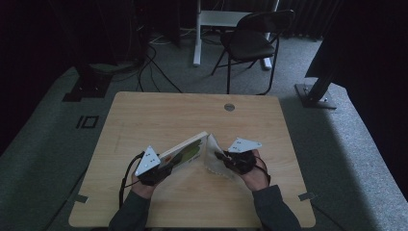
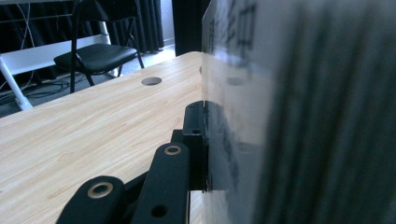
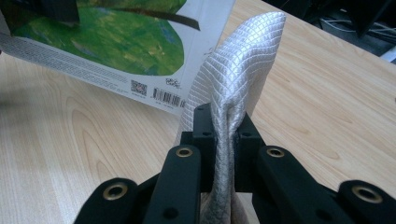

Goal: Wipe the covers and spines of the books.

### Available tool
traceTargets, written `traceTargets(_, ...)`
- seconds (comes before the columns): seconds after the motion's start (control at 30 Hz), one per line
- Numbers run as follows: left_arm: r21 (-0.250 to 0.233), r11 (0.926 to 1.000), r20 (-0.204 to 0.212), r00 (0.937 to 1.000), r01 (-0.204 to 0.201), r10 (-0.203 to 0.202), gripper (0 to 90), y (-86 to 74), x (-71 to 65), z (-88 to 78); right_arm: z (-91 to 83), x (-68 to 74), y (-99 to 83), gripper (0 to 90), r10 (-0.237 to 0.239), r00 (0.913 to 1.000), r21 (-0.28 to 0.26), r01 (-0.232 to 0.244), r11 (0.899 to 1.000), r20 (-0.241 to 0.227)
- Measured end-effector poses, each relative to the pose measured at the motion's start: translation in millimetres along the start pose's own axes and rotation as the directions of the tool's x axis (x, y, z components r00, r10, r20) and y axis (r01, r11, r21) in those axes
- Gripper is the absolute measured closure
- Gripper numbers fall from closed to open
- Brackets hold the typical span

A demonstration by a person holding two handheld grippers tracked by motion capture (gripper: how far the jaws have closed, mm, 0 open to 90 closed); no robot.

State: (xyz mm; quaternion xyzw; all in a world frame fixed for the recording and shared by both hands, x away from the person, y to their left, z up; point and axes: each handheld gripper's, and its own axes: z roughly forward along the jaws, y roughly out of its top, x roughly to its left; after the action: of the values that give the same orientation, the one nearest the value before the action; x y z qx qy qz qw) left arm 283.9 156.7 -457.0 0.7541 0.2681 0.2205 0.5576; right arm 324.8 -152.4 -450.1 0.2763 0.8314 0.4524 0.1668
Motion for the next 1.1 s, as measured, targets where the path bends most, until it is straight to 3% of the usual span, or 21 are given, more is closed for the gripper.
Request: traceTargets(1.1,-0.006,0.9998,0.046,0.9988,0.018,-0.018,78.1,1.8,-4.4,2.3,23.8,14.7,8.7,83.6,-0.033,0.9986,0.014,0.033,0.999,-0.041)
